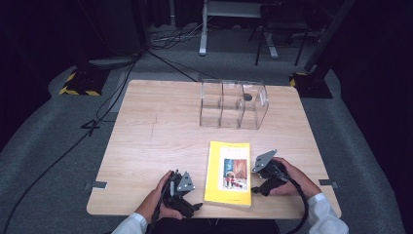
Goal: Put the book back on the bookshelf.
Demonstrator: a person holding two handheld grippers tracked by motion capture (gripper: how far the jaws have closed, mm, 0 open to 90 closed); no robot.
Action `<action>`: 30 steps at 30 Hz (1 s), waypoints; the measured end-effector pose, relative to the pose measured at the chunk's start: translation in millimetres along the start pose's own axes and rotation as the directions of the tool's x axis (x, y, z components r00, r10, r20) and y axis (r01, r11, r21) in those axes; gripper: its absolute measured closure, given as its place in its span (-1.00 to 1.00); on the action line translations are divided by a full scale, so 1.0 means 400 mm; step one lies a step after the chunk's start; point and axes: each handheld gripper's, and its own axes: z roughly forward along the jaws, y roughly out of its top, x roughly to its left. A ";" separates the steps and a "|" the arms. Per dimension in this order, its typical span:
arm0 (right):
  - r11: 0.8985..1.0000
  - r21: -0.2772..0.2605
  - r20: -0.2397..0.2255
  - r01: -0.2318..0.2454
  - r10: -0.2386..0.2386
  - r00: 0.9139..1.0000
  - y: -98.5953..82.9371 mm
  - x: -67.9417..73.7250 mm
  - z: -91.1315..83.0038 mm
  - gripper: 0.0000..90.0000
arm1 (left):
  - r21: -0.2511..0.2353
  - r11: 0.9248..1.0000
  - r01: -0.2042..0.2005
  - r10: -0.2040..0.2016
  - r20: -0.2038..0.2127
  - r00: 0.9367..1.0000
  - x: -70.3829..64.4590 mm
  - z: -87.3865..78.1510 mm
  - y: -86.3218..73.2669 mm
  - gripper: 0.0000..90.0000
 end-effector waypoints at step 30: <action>0.957 -0.281 -0.048 -0.074 0.063 0.997 0.030 0.027 -0.036 -0.32 | -0.073 0.991 -0.116 0.122 0.081 0.989 -0.114 0.040 0.106 -0.64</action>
